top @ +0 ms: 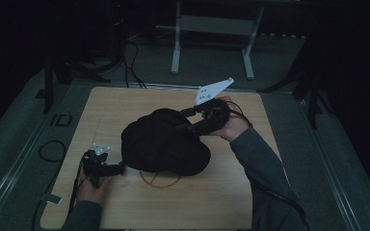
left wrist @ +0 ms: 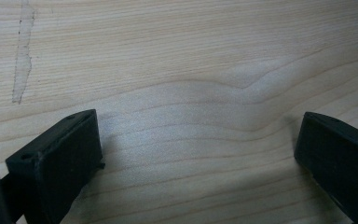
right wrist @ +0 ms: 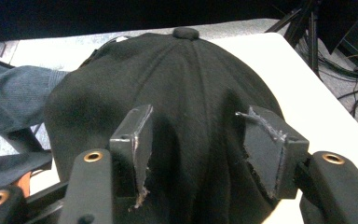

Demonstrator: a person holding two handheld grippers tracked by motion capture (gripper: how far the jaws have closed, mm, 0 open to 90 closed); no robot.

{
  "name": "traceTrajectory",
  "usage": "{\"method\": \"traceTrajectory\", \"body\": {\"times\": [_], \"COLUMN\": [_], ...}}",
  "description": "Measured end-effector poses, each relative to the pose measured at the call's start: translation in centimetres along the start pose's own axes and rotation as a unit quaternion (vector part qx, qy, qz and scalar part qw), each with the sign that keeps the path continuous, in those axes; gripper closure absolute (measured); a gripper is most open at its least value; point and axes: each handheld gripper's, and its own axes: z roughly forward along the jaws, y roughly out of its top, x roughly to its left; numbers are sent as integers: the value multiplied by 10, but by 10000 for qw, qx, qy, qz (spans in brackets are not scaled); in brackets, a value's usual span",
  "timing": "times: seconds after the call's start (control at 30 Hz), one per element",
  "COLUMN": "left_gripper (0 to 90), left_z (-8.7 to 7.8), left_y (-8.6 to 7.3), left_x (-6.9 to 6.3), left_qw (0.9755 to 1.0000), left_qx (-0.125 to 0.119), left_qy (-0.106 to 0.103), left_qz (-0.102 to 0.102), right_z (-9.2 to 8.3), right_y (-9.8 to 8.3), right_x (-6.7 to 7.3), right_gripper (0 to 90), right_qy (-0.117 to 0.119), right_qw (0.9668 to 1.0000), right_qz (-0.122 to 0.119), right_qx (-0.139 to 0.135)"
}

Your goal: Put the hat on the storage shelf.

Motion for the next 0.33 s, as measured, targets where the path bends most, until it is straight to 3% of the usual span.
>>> {"method": "traceTrajectory", "body": {"times": [0.33], "left_gripper": [1], "left_z": [0], "left_y": [0], "left_x": [0], "left_qw": [10000], "left_qx": [1], "left_qy": [4], "left_qz": [5], "right_z": [-12], "right_y": [-14], "right_x": [-6], "right_gripper": [413], "right_qy": [-75], "right_qw": [9998], "right_qz": [123], "right_qx": [101]}}
